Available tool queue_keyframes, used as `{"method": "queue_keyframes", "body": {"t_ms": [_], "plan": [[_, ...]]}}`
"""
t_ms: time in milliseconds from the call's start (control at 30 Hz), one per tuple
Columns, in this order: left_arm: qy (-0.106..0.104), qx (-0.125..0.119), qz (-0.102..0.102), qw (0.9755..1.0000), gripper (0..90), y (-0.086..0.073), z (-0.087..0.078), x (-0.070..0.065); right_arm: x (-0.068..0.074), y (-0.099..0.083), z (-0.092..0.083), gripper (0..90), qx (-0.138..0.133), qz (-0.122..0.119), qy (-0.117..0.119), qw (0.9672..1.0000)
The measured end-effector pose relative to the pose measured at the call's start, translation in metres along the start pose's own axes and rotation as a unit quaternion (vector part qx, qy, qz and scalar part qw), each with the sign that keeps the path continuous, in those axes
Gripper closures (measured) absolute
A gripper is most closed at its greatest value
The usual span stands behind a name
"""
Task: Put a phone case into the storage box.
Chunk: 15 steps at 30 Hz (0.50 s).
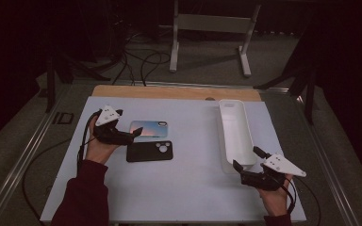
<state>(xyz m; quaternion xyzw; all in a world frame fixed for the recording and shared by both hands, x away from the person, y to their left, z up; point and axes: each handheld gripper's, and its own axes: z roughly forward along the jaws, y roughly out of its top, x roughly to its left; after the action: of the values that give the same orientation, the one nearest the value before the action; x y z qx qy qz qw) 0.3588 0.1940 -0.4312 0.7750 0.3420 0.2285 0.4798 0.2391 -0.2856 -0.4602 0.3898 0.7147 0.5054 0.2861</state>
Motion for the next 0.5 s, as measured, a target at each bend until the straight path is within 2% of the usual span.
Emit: {"method": "queue_keyframes", "body": {"t_ms": [167,500], "plan": [[-0.002,0.003,-0.003,1.0000,0.0,0.005,0.010,0.005,0.000,0.000,0.001,9.4,0.000,0.000,0.000,1.0000],[-0.007,0.025,0.000,0.9997,0.0,0.009,0.038,0.012,0.000,0.000,0.001,9.4,0.000,-0.001,0.002,1.0000]]}}
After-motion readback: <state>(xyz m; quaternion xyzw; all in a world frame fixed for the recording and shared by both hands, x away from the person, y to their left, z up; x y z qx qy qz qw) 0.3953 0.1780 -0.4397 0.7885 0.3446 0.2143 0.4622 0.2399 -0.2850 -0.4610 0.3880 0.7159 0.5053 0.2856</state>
